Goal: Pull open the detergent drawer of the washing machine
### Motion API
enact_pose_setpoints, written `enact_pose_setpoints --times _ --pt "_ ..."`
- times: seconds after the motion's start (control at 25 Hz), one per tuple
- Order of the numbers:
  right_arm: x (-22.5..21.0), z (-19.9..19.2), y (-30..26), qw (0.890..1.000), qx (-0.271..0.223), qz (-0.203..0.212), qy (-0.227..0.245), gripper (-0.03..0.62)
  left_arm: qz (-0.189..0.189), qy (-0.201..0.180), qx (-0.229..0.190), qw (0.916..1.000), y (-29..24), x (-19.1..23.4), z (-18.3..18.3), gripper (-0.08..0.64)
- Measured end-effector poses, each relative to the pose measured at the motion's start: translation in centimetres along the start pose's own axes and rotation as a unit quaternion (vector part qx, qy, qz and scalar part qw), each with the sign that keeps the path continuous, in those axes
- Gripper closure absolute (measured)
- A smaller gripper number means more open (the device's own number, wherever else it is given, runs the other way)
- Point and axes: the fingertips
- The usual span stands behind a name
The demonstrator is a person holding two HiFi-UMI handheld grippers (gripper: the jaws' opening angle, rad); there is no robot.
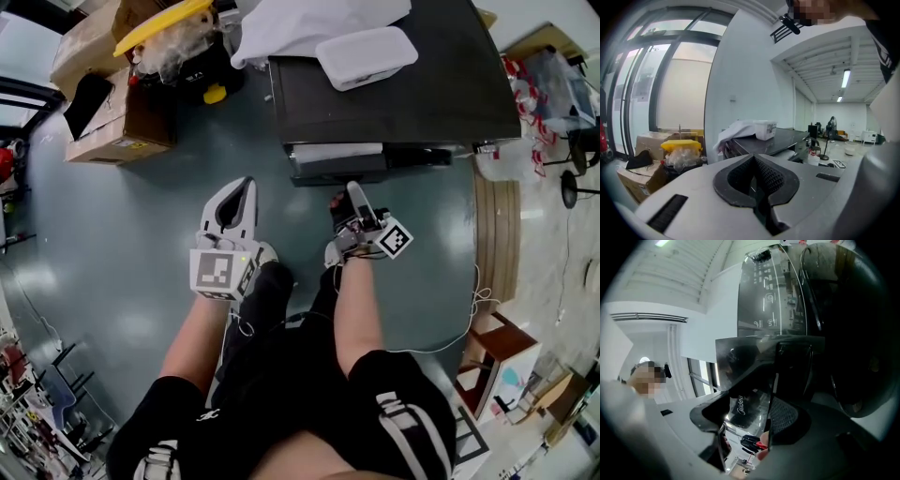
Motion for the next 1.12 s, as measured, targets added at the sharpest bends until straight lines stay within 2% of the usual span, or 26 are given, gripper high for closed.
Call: enact_pose_setpoints --times 0.6,0.84,1.12 --pt "1.4 -2.1 4.9 0.999 0.012 -0.028 -0.038 0.318 -0.044 -0.004 -0.006 0.9990 0.0 -1.7 3.4 0.560" --pt "1.8 -3.4 8.1 0.997 -0.014 -0.043 -0.054 0.325 -0.072 -0.015 -0.011 0.9972 0.9 -2.8 4.3 0.560" --pt "3.0 -4.1 10.9 0.996 -0.047 -0.029 -0.065 0.360 -0.104 -0.035 -0.020 0.9938 2.6 -4.0 4.9 0.560"
Point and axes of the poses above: the fingertips, and each gripper's own axes: y backward along the fingers, x to its left, z out of its top, and after that the axes turned 5 degrees about -z, right-handed
